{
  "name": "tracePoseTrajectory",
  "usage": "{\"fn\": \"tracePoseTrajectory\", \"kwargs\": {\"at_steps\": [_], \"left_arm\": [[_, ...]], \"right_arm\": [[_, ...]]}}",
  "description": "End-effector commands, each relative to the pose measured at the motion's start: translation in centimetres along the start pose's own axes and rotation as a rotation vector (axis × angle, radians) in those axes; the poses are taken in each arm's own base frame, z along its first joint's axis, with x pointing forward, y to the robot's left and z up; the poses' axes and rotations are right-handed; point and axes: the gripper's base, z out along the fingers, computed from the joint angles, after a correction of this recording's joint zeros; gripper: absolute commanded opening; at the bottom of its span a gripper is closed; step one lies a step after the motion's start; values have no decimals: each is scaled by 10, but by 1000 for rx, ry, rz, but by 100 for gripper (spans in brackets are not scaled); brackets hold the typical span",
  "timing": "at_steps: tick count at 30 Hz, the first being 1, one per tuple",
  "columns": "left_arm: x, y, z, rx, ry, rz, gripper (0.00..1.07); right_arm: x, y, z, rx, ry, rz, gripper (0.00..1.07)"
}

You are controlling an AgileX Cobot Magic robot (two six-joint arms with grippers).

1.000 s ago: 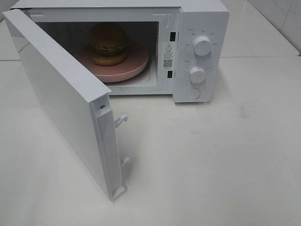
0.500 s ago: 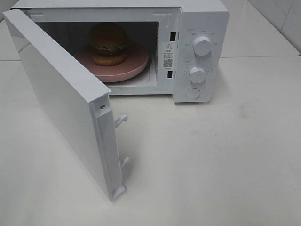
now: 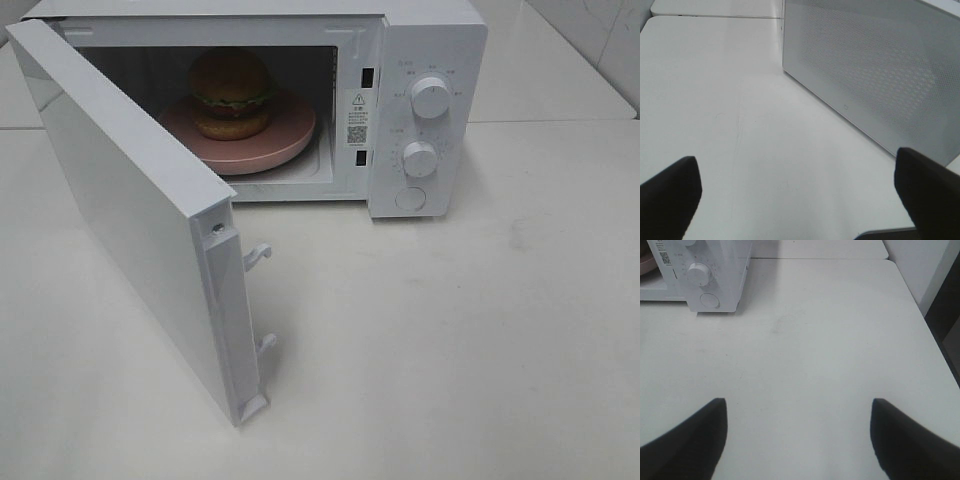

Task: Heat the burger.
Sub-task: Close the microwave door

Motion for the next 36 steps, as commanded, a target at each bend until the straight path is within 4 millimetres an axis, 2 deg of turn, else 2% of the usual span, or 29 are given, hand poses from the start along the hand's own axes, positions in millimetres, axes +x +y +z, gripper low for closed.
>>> {"fn": "tracePoseTrajectory", "kwargs": {"at_steps": [1,36], "left_arm": [[1,0,-1,2,-24,3,99],[1,-1,-1,9,-24,-1,99]], "right_arm": [[2,0,-3,3,-34,4,76],[2,0,-3,3,-34,4,76]]}}
